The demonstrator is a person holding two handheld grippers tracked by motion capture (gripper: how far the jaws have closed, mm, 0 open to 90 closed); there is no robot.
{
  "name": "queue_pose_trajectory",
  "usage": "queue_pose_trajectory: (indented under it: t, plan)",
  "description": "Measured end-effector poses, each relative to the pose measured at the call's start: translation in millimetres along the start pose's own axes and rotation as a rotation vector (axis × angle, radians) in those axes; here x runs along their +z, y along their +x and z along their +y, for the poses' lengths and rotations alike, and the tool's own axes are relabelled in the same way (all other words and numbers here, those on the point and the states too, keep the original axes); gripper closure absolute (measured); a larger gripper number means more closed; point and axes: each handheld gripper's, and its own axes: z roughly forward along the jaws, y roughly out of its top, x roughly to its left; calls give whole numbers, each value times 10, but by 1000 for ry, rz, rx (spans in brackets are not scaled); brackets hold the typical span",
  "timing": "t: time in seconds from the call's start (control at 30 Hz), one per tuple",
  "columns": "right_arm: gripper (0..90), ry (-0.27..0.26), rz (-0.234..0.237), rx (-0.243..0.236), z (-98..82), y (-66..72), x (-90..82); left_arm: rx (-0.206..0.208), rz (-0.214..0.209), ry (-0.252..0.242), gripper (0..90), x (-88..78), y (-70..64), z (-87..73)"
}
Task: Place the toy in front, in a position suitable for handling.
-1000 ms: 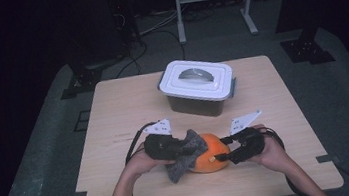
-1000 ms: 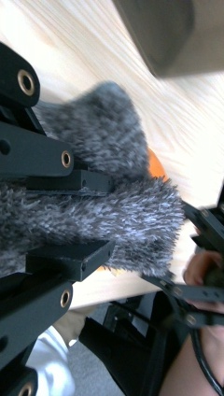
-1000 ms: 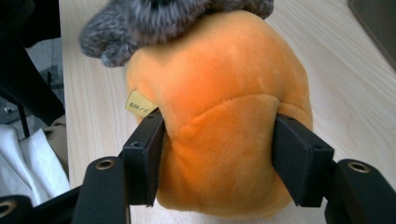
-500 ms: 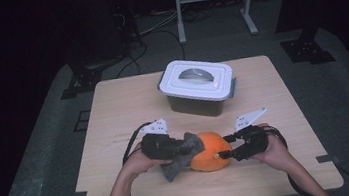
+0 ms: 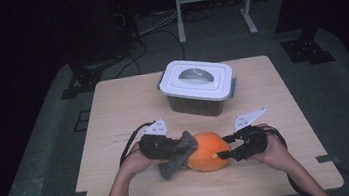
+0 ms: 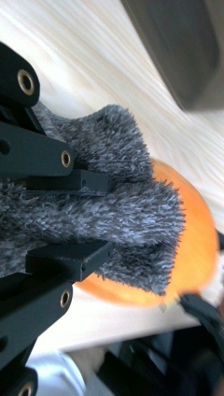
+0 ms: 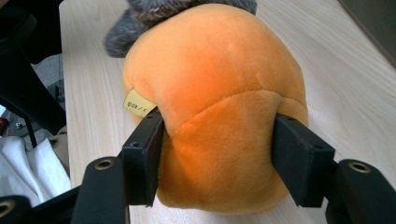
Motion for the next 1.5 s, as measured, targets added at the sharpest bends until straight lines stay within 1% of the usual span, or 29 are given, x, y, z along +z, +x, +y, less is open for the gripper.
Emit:
queue_pose_trajectory:
  t: [0.1, 0.17, 0.2, 0.27, 0.3, 0.33, 0.37, 0.43, 0.47, 0.53, 0.6, 0.67, 0.73, 0.8, 0.83, 0.87, 0.9, 0.93, 0.97, 1.03, 1.13, 1.17, 1.23, 1.27, 1.3, 1.37, 1.4, 1.43, 1.5]
  plan:
    - [378, 9, -22, -24, 19, 51, 10, -5, -19, -25, 688, -7, -8, 13]
    - [378, 9, -37, -48, 27, 101, 25, -7, -47, -56, 688, -16, -32, 45]
    - [376, 5, -42, -59, 29, 123, 34, -1, -59, -72, 688, -16, -57, 72]
    - [368, 4, -46, -99, 48, 195, 65, 31, -93, -109, 687, -5, -141, 150]
    - [362, 2, -44, -114, 61, 227, 81, 44, -106, -117, 686, 4, -181, 186]
    - [353, 5, -44, -130, 73, 254, 94, 59, -112, -114, 686, 20, -217, 218]
    - [344, 10, -47, -143, 82, 276, 103, 79, -101, -90, 686, 43, -250, 243]
    - [306, 17, -55, -153, 88, 284, 99, 88, -87, -62, 687, 67, -261, 240]
    - [287, 16, -50, -149, 85, 273, 92, 80, -76, -47, 688, 75, -244, 220]
    - [256, 15, -36, -140, 84, 236, 68, 57, -61, -35, 688, 57, -193, 179]
    - [250, 25, -30, -131, 79, 198, 36, 23, -50, -41, 688, 5, -110, 118]
    - [245, 22, -26, -128, 54, 161, 17, 2, -43, -47, 688, -37, -58, 74]
    - [228, 29, -26, -112, 35, 132, 34, -9, -48, -54, 687, -47, -36, 57]
    - [219, 34, -37, -115, 26, 124, 84, -7, -51, -57, 687, -36, -43, 68]
    - [222, 36, -46, -116, 31, 137, 116, -2, -53, -52, 687, -36, -51, 82]
    - [255, 40, -62, -122, 38, 149, 133, 4, -55, -52, 687, -37, -64, 97]
    - [344, 41, -79, -124, 46, 162, 135, 4, -58, -61, 687, -38, -78, 107]
    - [403, 36, -95, -131, 53, 180, 123, 9, -67, -65, 688, -48, -101, 133]
    - [434, 34, -110, -147, 71, 215, 106, 22, -67, -62, 688, -58, -127, 159]
    - [450, 30, -126, -170, 98, 265, 94, 40, -71, -71, 688, -77, -190, 219]
    - [450, 23, -111, -187, 111, 317, 131, 75, -111, -114, 687, -79, -297, 324]
    - [450, 22, -104, -191, 123, 345, 151, 94, -115, -112, 687, -64, -341, 362]
    - [449, 33, -107, -218, 152, 386, 192, 131, -93, -81, 686, -14, -409, 407]
    - [449, 39, -110, -221, 153, 390, 205, 138, -84, -68, 686, 2, -411, 402]
    - [449, 42, -110, -210, 143, 375, 210, 131, -81, -63, 687, 6, -396, 388]
    - [450, 32, -105, -193, 127, 338, 197, 102, -53, -51, 691, -9, -308, 332]
    - [453, 24, -103, -178, 123, 318, 184, 71, -55, -65, 692, -34, -258, 298]
    - [454, 14, -95, -162, 124, 298, 172, 53, -57, -73, 693, -59, -220, 267]
    - [429, 11, -73, -145, 128, 263, 164, 40, -53, -78, 692, -85, -182, 220]
